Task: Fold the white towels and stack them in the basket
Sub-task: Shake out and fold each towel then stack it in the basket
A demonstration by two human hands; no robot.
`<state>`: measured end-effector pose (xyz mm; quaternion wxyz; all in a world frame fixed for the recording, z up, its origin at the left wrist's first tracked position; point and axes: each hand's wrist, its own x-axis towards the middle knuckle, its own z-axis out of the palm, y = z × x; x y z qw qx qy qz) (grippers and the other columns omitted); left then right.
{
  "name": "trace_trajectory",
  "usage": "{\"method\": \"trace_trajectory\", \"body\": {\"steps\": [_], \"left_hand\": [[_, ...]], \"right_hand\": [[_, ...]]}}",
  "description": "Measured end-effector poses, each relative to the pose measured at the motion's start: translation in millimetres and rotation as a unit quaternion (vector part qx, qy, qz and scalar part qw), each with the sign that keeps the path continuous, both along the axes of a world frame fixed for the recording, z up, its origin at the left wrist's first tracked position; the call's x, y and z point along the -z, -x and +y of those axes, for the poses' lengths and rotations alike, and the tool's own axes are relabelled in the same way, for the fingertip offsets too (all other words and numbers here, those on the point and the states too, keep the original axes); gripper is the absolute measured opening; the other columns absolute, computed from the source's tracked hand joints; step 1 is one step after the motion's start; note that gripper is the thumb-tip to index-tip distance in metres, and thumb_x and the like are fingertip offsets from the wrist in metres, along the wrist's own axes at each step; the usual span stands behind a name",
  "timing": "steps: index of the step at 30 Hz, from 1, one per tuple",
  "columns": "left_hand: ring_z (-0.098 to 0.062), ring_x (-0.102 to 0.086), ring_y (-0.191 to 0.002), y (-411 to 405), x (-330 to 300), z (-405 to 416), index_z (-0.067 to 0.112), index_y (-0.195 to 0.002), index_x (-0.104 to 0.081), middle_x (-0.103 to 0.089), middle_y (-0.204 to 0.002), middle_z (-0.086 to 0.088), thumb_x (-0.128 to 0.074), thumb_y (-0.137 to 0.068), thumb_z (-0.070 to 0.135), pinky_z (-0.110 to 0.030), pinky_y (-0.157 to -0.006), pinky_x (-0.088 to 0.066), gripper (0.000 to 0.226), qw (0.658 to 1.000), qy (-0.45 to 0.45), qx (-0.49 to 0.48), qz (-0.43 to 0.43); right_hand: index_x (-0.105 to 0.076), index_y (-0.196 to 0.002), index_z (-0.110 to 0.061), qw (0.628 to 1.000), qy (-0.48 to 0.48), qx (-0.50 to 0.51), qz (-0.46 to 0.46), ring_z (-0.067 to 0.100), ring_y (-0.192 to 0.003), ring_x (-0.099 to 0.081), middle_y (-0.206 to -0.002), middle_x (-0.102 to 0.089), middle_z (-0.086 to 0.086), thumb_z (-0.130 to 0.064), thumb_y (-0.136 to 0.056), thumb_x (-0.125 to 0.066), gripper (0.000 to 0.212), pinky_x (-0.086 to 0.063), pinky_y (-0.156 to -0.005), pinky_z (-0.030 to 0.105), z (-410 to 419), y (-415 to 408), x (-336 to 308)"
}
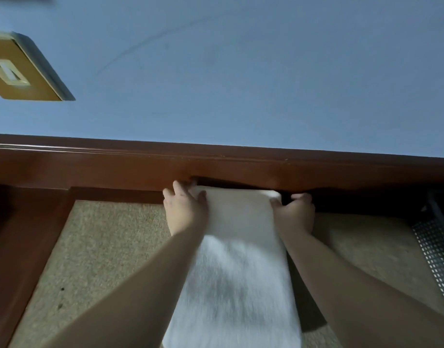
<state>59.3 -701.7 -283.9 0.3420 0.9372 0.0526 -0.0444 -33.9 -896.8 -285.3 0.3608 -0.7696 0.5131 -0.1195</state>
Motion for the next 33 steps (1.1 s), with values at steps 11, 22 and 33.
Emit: {"method": "trace_trajectory", "body": {"steps": [11,22,33], "left_hand": [[-0.015,0.017,-0.159,48.2,31.9,1.7,0.023,-0.166,0.011,0.018,-0.173,0.002,-0.011,-0.105,0.067,-0.038,-0.13,0.009,0.079,0.929,-0.214,0.3,0.016],[-0.022,0.01,-0.161,89.2,-29.8,22.3,0.025,-0.168,0.002,0.01,-0.175,-0.005,-0.02,-0.108,0.058,-0.044,-0.131,0.0,0.071,0.921,-0.196,0.321,0.103],[-0.018,0.032,-0.155,176.2,22.7,68.7,0.023,-0.164,0.019,0.027,-0.171,-0.003,-0.011,-0.108,0.057,-0.038,-0.128,0.016,0.072,0.921,-0.219,0.32,0.037]], "right_hand": [[0.0,-0.167,-0.012,0.885,0.181,-0.396,0.166,0.025,-0.161,0.008,-0.174,0.006,0.01,-0.07,-0.093,0.012,0.095,0.002,-0.13,0.04,46.4,26.5,38.0],[0.001,-0.167,-0.017,0.862,0.108,-0.416,0.27,0.029,-0.16,0.016,-0.174,0.012,0.013,-0.058,-0.107,-0.018,0.075,0.001,-0.129,0.048,73.4,53.0,-29.9],[0.005,-0.167,-0.027,0.872,0.169,-0.407,0.213,0.033,-0.16,0.016,-0.172,0.015,0.014,-0.056,-0.107,-0.007,0.068,-0.005,-0.13,0.053,124.2,162.1,23.9]]}}
